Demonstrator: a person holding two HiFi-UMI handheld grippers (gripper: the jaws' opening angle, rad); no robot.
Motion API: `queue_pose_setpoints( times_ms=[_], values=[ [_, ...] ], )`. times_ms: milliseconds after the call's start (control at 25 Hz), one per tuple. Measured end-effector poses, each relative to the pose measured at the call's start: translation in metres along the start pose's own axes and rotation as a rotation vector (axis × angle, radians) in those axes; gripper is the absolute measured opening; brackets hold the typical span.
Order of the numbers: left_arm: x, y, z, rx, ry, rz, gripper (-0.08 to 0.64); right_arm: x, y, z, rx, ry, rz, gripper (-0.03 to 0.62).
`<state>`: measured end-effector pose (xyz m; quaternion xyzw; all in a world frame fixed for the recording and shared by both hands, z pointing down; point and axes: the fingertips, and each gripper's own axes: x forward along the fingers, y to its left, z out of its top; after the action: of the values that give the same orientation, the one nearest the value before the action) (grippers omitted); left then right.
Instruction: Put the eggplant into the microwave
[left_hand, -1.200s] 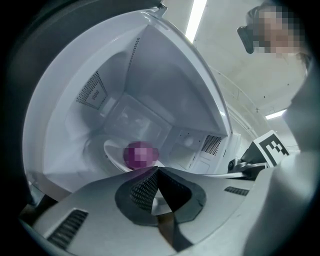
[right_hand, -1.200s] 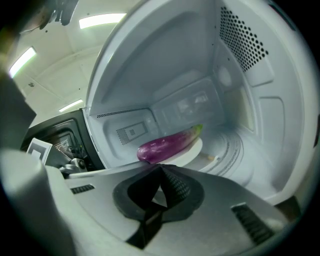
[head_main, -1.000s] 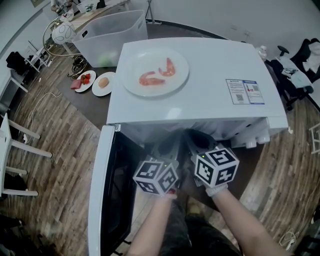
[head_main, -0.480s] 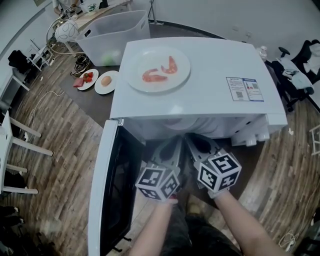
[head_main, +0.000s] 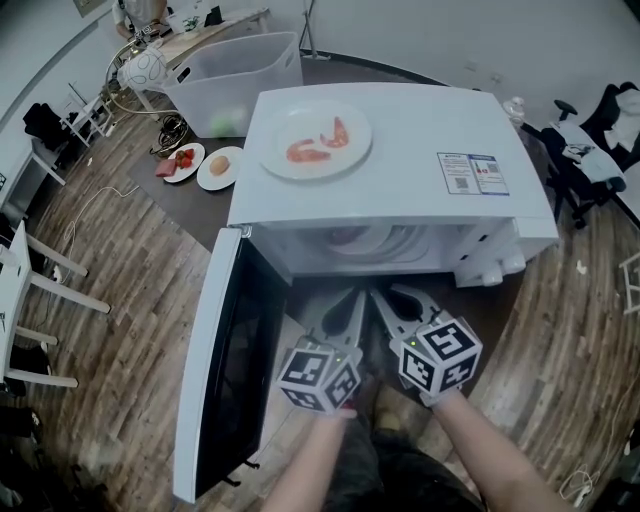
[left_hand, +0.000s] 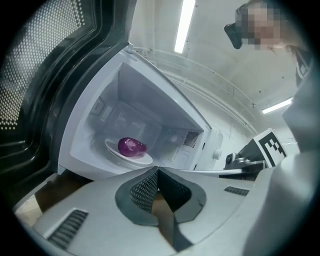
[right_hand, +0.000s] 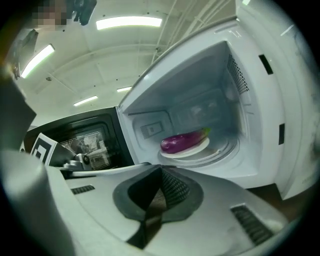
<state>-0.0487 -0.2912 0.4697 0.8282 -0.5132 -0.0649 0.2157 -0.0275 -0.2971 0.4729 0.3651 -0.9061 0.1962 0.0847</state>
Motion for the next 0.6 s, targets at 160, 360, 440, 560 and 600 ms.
queue_pose_setpoints(
  times_ms=[160,360,440,560,600],
  values=[
    [-0.014,-0.010,-0.002,0.008,0.003,0.001,0.000,-0.014,0.010,-0.002,-0.022,0.009,0.018,0.002],
    [-0.035,-0.023,-0.007,0.011,0.003,0.010,0.000,-0.035,0.025,-0.003,-0.056,0.012,0.049,0.002],
    [-0.041,-0.030,-0.009,0.018,0.006,0.007,0.000,-0.043,0.031,-0.005,-0.071,0.018,0.061,0.002],
    [-0.048,-0.042,-0.011,0.045,0.022,-0.010,0.000,-0.052,0.040,-0.006,-0.100,0.024,0.080,0.002],
    [-0.050,-0.045,-0.010,0.054,0.026,-0.015,0.000,-0.056,0.042,-0.005,-0.106,0.023,0.084,0.002]
  ],
)
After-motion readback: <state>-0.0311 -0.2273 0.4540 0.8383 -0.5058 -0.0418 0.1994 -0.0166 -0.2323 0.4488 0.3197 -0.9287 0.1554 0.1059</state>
